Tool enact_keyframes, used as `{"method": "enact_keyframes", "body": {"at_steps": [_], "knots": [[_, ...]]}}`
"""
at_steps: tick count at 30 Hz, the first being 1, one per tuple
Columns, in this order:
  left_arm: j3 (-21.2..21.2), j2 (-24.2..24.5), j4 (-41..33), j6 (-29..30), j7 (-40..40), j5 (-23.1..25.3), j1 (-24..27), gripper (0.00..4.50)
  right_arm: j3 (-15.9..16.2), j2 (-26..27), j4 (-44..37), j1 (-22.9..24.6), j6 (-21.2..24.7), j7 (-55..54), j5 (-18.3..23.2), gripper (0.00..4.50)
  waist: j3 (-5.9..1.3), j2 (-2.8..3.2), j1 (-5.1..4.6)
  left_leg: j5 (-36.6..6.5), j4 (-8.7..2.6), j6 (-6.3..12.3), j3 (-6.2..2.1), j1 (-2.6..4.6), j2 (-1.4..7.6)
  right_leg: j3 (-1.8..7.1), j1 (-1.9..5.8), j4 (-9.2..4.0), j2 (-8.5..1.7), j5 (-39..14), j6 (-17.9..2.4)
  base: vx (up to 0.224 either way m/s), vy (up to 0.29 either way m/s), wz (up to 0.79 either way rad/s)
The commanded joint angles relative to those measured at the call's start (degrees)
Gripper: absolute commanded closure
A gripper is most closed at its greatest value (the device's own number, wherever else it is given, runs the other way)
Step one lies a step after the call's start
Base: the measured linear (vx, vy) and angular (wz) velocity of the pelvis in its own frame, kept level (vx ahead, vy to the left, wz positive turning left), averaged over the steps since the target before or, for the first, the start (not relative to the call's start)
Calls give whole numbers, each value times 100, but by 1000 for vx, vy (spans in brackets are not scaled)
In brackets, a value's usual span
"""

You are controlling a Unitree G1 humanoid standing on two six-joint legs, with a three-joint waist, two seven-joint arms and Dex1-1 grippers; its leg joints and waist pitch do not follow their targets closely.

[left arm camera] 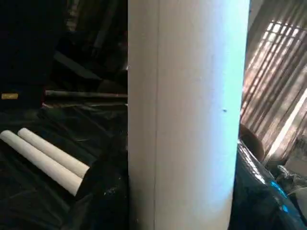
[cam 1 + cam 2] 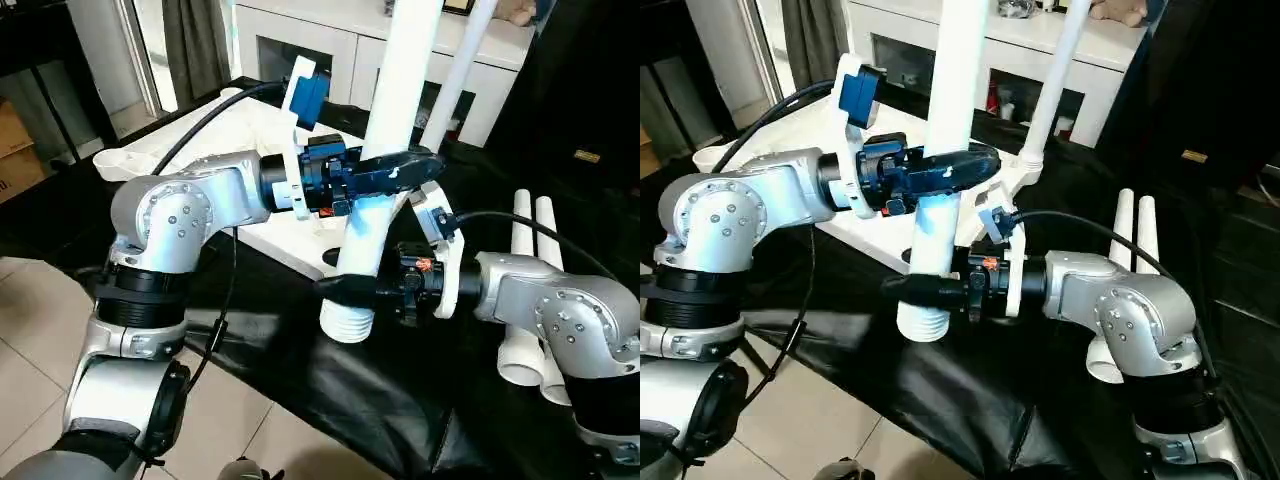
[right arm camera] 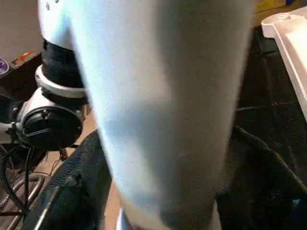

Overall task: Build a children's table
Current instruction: Pick table leg

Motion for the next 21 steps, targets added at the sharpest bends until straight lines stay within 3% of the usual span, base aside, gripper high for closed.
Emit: {"method": "enact_keyframes", "body": {"at_steps": [1, 12, 21], "knots": [[40, -12, -80, -70, -29, -51, -114, 265, -118, 9, -19, -119, 40, -62, 56, 152, -453, -16, 16, -774, -359, -168, -46, 55, 171, 258, 316, -393, -445, -1384, -745, 0, 0, 0], [56, -34, -38, -108, -44, -39, -127, 266, -173, 82, 17, -102, 5, -185, 50, 245, -453, 2, 42, -829, -359, -193, -44, 61, 167, 262, 319, -399, -449, -1367, -755, 0, 0, 0], [105, -38, -48, -126, 16, -54, -108, 266, -265, 135, 33, -74, -58, -280, 35, 252, -460, 20, 62, -851, -362, -222, -53, 63, 173, 258, 312, -385, -444, -1296, -764, 0, 0, 0]]}}
